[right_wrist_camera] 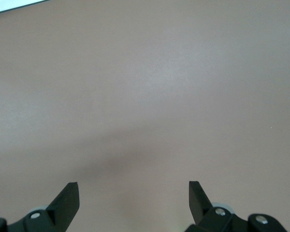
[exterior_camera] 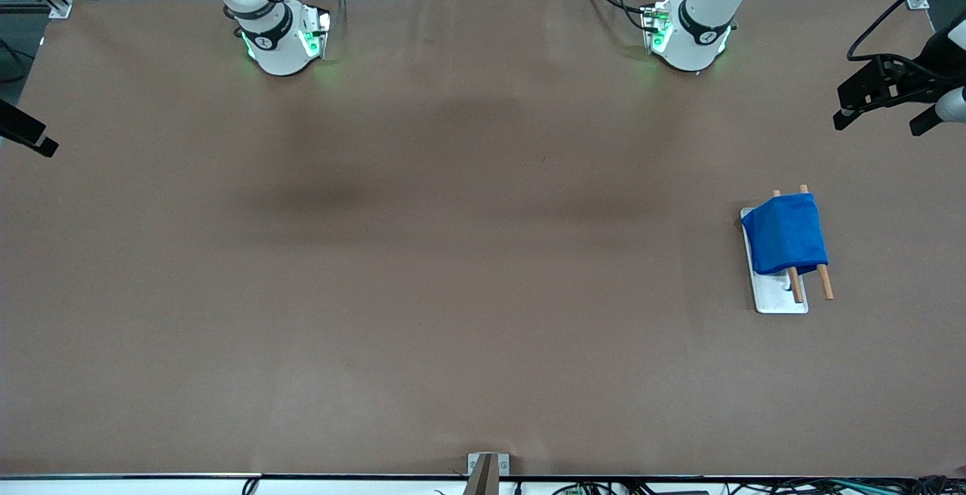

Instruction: Right arm passes towel to left arm to hang

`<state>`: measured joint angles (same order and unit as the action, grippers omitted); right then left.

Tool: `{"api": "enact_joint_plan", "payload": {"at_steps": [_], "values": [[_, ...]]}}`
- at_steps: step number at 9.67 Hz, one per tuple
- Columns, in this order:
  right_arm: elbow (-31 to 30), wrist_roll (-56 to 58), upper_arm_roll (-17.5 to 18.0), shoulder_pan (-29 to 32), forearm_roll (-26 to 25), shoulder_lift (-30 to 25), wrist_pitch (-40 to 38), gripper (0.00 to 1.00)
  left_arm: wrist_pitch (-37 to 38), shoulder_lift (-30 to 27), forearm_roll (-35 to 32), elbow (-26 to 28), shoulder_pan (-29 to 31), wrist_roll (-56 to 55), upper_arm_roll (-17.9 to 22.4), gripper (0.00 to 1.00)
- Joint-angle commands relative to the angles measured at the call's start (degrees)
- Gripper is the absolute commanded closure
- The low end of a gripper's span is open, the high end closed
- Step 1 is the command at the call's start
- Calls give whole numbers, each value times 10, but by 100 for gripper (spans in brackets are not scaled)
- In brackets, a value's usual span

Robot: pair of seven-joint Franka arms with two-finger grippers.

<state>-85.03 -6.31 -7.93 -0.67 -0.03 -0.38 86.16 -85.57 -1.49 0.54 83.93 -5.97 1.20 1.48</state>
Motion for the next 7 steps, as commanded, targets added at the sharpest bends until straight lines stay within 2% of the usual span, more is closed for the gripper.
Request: {"api": "enact_joint_plan", "payload": {"at_steps": [1,4,7], "values": [[4,-11,6,5,0,1,0,0,-13,-5,-10,32,24,0,-33,0],[5,-11,6,5,0,2,1,0,-24,-6,25,41,41,-2,-35,0],[5,-11,6,5,0,2,3,0,-25,-5,27,43,40,-2,-34,0]]}}
